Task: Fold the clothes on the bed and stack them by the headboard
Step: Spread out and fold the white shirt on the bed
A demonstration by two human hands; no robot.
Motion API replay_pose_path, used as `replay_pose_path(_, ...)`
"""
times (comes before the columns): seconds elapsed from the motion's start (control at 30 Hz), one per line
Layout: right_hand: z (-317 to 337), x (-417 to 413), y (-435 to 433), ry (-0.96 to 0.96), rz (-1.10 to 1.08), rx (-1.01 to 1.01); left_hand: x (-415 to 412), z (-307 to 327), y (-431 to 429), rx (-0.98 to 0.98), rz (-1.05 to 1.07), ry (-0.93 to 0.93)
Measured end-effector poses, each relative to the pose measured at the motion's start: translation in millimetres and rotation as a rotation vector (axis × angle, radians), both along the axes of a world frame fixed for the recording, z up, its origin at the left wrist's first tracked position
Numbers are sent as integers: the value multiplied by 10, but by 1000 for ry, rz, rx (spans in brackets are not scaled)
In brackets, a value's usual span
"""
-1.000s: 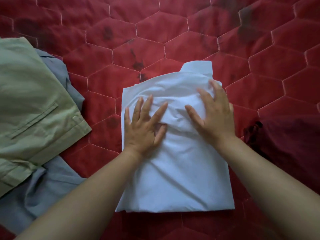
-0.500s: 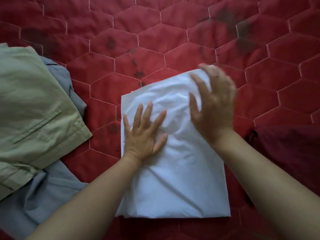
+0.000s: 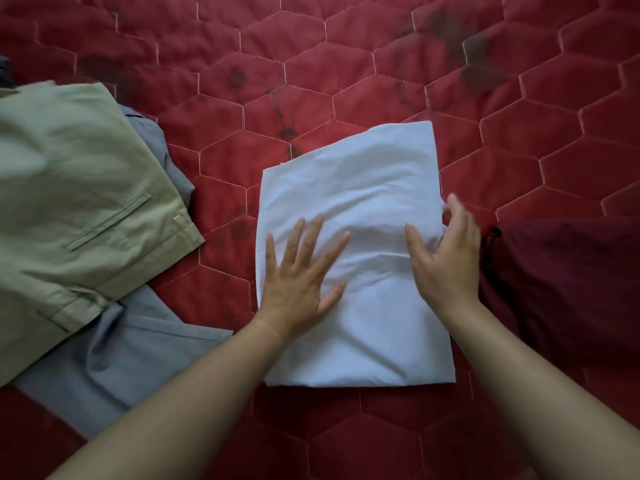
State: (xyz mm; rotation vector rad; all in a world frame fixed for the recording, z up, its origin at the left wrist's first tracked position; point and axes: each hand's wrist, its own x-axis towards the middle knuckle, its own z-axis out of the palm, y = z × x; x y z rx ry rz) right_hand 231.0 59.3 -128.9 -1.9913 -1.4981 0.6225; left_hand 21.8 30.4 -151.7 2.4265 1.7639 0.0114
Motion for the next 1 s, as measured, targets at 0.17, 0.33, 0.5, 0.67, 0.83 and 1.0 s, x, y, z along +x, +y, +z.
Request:
replay_pose_path(0.17, 137, 77, -5, 106, 67, 31, 110, 8, -422, -105, 16, 45)
replay_pose_path(0.33, 333, 42, 362, 241, 88, 194, 75, -90, -545, -122, 0, 34)
replay_pose_path(0.5, 227, 157, 405, 253, 62, 129, 52, -194, -571, -100, 3, -20)
replay_pose_path(0.67, 19, 540, 102, 189, 44, 18, 51, -231, -548, -89, -1, -27)
replay_pose_path(0.83, 22, 416, 327, 213, 67, 114, 51, -229, -546, -79, -7, -35)
replay_pose_path(1.0, 37, 290, 807, 188, -29, 57, 51, -238, -531, -73, -4, -35)
